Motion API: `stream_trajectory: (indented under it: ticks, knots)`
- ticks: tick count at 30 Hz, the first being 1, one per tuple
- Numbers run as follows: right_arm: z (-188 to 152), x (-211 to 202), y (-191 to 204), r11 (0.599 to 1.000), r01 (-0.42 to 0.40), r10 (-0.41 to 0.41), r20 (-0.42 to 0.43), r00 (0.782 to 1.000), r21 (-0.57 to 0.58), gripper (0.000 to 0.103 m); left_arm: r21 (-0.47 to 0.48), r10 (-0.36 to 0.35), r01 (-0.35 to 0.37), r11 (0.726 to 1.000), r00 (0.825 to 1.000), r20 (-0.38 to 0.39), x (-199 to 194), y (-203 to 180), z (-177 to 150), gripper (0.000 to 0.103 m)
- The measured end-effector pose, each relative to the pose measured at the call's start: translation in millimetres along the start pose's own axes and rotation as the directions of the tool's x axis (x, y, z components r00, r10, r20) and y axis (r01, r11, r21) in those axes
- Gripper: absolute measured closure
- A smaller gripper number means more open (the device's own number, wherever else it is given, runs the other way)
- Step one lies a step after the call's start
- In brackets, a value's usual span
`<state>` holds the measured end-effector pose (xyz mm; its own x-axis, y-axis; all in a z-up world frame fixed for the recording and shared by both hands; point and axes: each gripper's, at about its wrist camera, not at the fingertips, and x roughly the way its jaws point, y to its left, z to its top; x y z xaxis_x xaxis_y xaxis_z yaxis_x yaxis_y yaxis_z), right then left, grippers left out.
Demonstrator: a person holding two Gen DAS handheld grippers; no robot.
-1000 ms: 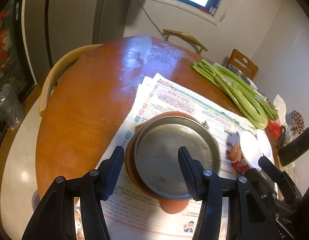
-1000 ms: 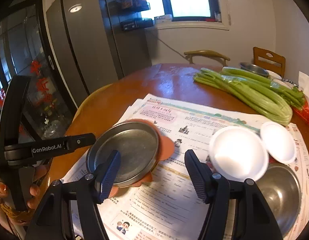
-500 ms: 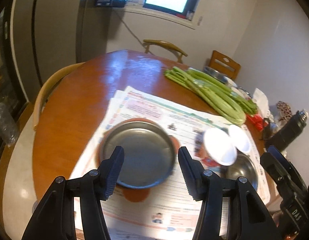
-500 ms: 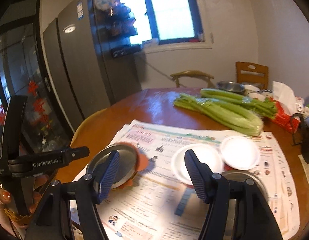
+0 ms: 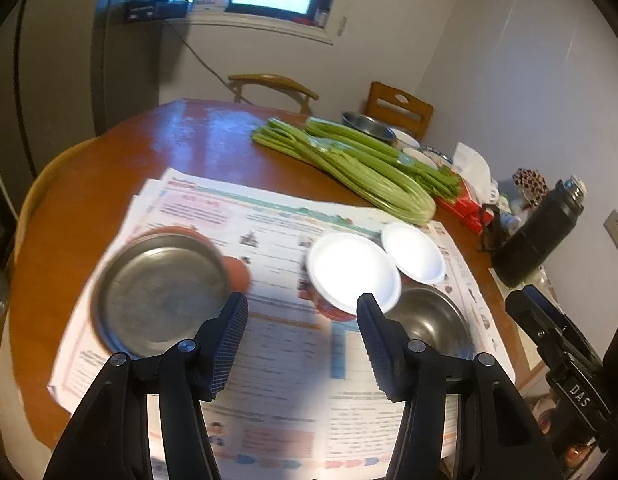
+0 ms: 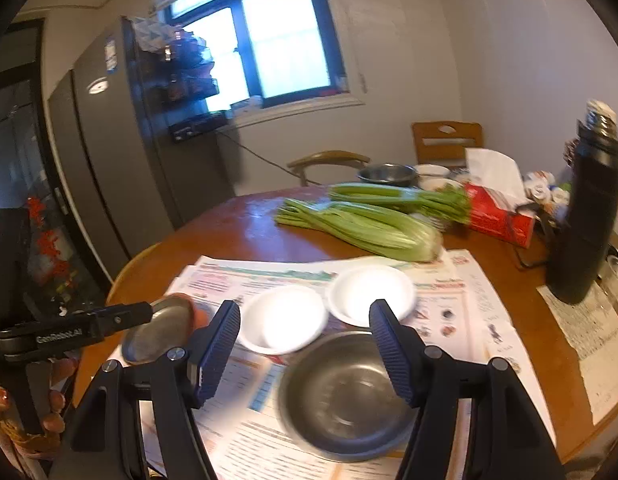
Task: Organize plates and bowls
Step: 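Move the left tool to the steel bowl and grasp its rim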
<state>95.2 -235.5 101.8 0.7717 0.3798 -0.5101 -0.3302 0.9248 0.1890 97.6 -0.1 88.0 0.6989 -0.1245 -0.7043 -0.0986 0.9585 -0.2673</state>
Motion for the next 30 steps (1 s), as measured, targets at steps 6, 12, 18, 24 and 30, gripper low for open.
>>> stream_trajectory:
  ticks: [6,12,18,24,30]
  knots:
    - [-15.8,7.3,-35.8,0.998,0.037,-0.035,-0.046,0.998,0.043,0.036,0.050,-0.007,0.011,0.999,0.997,-0.080,39.1,-35.8,-16.8,0.044]
    - [-34.9,12.9,-60.8,0.996,0.069,-0.064,-0.091,0.994,0.062,0.036,0.094,-0.013,0.026,0.995,0.991,-0.133,70.0,-65.6,-31.1,0.044]
    - [-52.4,32.1,-77.0,0.993,0.093,-0.079,-0.159,0.984,0.078,0.036,0.122,-0.015,0.040,0.992,0.981,-0.193,99.0,-82.9,-41.7,0.044]
    - [-66.2,53.6,-79.0,0.994,0.096,-0.082,-0.212,0.974,0.056,0.036,0.110,-0.011,0.036,0.993,0.975,-0.221,121.1,-85.8,-43.8,0.044]
    - [-75.2,69.6,-76.3,0.998,0.061,-0.052,-0.246,0.968,0.029,0.036,0.102,-0.026,0.051,0.994,0.972,-0.233,135.6,-89.4,-44.7,0.044]
